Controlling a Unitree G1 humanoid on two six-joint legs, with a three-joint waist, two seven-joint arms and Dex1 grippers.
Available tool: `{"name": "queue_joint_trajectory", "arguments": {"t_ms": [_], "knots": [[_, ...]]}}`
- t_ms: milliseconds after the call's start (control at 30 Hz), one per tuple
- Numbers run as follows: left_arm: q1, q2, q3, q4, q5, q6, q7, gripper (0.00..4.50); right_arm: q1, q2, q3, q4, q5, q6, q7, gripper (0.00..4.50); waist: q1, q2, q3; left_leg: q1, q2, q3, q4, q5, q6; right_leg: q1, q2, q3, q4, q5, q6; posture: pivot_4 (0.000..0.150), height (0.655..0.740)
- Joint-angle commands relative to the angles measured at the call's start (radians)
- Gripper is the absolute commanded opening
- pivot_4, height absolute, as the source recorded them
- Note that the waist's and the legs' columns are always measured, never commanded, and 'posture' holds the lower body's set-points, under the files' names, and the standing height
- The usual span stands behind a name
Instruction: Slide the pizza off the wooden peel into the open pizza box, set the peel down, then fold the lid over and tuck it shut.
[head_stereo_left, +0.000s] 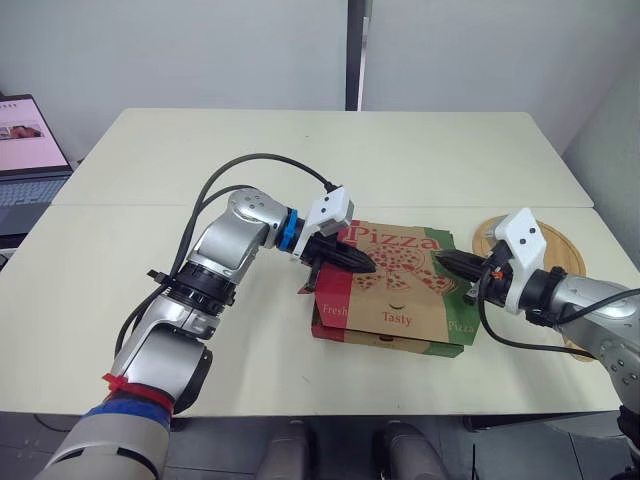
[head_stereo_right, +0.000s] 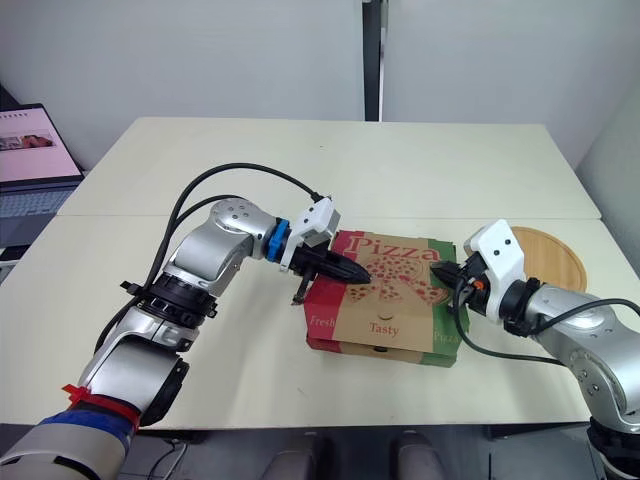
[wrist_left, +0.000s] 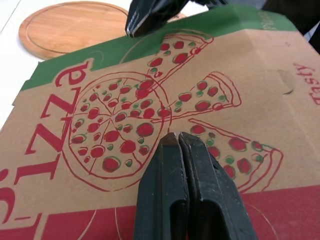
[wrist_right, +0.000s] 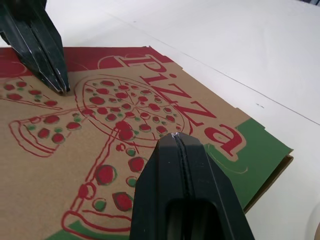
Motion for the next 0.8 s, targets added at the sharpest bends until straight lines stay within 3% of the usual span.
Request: {"name": "queue_joint_trajectory", "arguments": {"t_ms": [33, 133, 367, 800], "knots": [[-0.019, -0.007, 0.008, 0.008, 0.016, -0.027, -0.017, 0.03, 0.034, -0.030, -0.173, -0.038, 0.017, -0.006, -0.005, 0.00, 0.001, 0.000, 0.000, 0.000, 0.000, 0.000, 0.000, 0.000, 0.000, 0.000, 0.000, 0.000, 0.000, 0.000, 0.000, 0.150, 0.7400], [-0.024, -0.011, 0.012, 0.017, 0.025, -0.038, -0.027, 0.03, 0.137, -0.096, -0.284, -0.046, 0.000, 0.006, 0.035, 0.00, 0.008, 0.000, 0.000, -0.001, -0.001, -0.001, 0.000, 0.000, 0.000, 0.000, 0.001, -0.001, 0.000, 0.000, 0.000, 0.150, 0.7400], [-0.044, -0.022, 0.027, 0.028, 0.027, -0.041, -0.035, 0.03, 0.415, -0.178, -0.216, -0.092, -0.124, -0.089, 0.125, 0.00, -0.002, 0.000, 0.000, 0.000, 0.000, -0.001, 0.001, 0.000, 0.000, 0.001, 0.005, 0.001, 0.000, 0.000, 0.000, 0.150, 0.7400], [-0.049, -0.029, 0.028, 0.009, 0.030, -0.029, -0.040, 0.03, 0.340, -0.074, -0.156, -0.154, 0.012, -0.062, 0.133, 0.00, 0.000, 0.000, 0.000, 0.000, 0.001, -0.001, 0.001, 0.000, 0.000, 0.001, 0.006, 0.002, 0.001, 0.000, 0.000, 0.150, 0.7400]]}}
